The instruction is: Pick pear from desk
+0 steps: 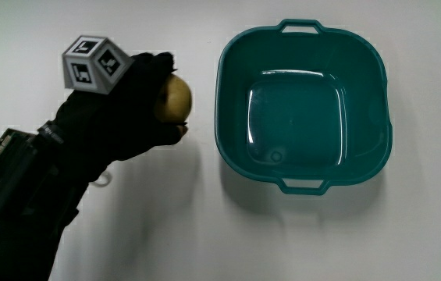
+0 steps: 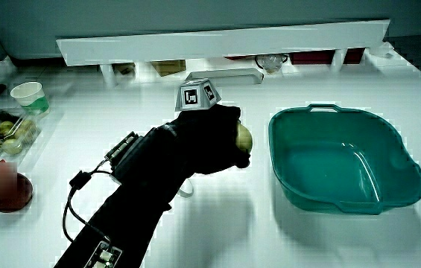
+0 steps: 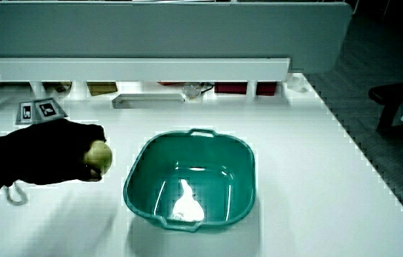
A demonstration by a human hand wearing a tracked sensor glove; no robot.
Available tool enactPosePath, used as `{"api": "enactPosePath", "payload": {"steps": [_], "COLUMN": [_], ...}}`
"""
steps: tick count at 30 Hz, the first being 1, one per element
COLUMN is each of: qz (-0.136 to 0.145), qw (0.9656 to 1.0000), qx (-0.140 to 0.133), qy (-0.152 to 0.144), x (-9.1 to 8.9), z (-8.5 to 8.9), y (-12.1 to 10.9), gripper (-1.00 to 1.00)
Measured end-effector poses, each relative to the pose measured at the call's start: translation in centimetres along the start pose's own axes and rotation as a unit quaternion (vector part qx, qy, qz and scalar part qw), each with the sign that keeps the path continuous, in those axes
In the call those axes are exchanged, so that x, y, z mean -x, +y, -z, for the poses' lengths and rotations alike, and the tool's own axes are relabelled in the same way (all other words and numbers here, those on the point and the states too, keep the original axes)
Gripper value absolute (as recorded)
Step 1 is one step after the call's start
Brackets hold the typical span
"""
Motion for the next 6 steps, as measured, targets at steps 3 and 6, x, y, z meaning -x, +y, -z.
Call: {"api": "enactPosePath", "payload": {"steps": [3,6], "qz": [0.027,0.047], "qw": [0.9996,0.9985], "qx": [-0.003,-0.016], "qy": [-0.005,-0.024], "x": [-1.1,-2.5], "z": [-0.3,-0.4], "y": [0.4,0.7], "gripper": [1.00,1.00]}}
